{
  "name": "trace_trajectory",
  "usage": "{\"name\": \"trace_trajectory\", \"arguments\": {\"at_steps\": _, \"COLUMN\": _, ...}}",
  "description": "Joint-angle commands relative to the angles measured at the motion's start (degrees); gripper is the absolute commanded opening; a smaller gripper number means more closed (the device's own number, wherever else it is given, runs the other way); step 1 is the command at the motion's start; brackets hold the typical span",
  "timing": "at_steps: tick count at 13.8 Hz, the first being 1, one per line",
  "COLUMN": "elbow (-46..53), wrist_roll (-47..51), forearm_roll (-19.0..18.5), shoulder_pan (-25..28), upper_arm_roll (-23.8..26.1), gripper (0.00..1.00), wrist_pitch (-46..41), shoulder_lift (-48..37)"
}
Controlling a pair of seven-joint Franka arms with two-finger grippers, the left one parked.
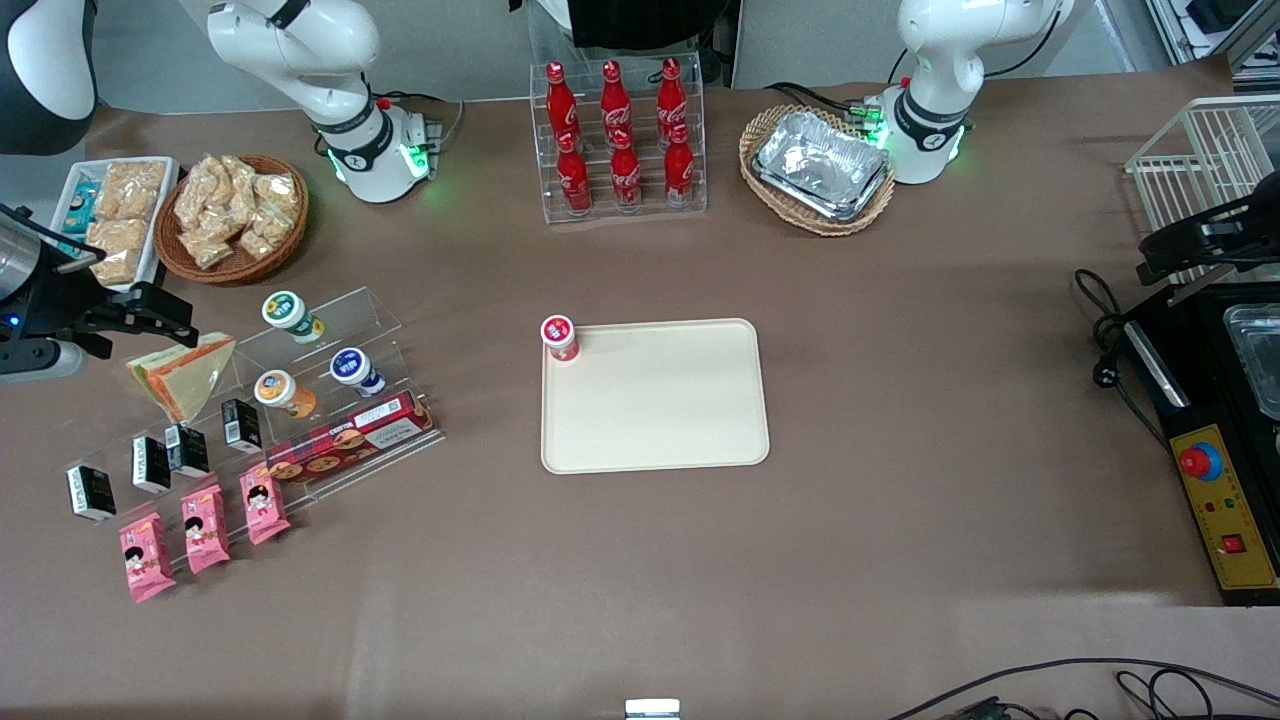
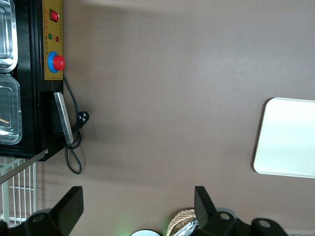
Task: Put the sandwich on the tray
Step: 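Move the right gripper over the wedge sandwich pack on the acrylic rack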
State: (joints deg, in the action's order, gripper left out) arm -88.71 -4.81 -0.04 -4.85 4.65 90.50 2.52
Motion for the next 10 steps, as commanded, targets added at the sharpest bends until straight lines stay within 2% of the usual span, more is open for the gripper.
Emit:
{"name": "trace_trajectory", "arguments": {"at_steps": 1, "elbow": -0.32, "wrist_roll": -0.55, "forearm_roll": 0.75, "shoulder_pan": 0.1, "upper_arm_roll": -0.08, "gripper": 1.0, "wrist_pitch": 1.16, "shoulder_lift": -0.06}}
{"name": "trace_trajectory", "arguments": {"at_steps": 10, "elbow": 0.47, "wrist_roll": -0.73, "forearm_roll": 0.22, "shoulder_pan": -0.25, "upper_arm_roll": -0.17, "gripper": 1.0, "wrist_pitch": 1.61, "shoulder_lift": 0.12}}
